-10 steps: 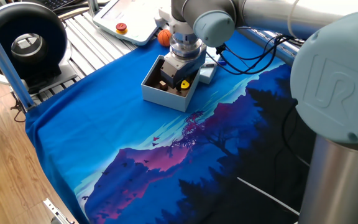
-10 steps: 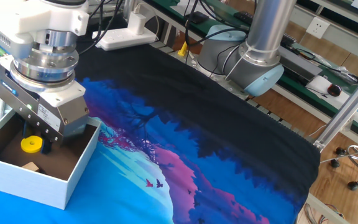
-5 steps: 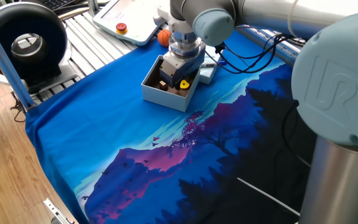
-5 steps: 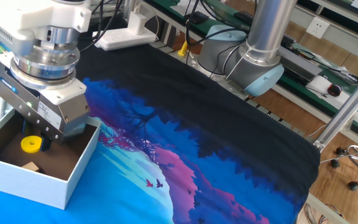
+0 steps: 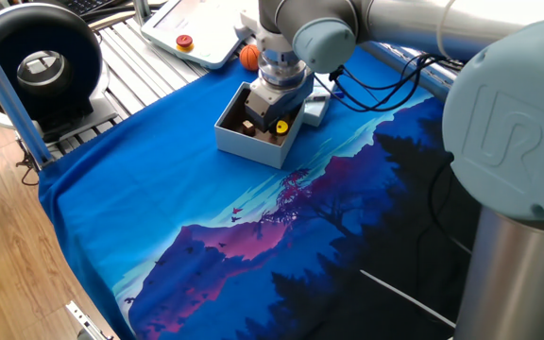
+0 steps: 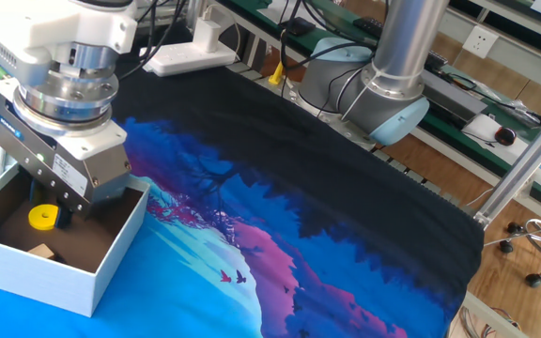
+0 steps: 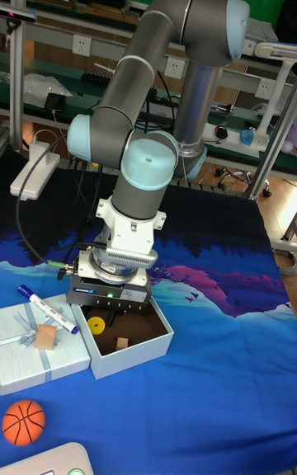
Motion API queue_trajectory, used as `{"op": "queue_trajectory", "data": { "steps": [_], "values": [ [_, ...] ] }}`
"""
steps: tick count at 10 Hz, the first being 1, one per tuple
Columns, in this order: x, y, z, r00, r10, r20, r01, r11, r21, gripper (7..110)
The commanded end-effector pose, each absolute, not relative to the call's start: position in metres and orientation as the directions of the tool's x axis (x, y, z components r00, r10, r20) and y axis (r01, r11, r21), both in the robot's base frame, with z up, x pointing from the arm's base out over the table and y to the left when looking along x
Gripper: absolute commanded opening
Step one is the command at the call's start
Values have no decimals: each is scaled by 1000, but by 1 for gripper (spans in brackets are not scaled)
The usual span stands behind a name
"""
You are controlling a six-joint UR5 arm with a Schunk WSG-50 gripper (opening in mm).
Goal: Take everything out of the gift box
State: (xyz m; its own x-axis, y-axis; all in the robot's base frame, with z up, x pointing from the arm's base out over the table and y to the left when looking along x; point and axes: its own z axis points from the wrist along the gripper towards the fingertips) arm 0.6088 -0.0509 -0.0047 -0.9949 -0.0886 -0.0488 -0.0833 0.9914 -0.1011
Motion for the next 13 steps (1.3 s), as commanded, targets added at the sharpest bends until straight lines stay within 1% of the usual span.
{"op": "queue_trajectory", "data": {
  "steps": [1,6,8,11,13],
  "values": [
    [609,-47,-7,-995,-85,-51,-81,993,-82,44],
    [610,-49,-7,-995,-89,-50,-84,992,-89,44],
    [611,-41,-7,-994,-94,-51,-90,993,-71,44],
    [609,-15,-9,-994,-100,-51,-99,995,-20,44],
    [608,-6,-4,-994,-104,-45,-104,995,-2,44]
  ]
}}
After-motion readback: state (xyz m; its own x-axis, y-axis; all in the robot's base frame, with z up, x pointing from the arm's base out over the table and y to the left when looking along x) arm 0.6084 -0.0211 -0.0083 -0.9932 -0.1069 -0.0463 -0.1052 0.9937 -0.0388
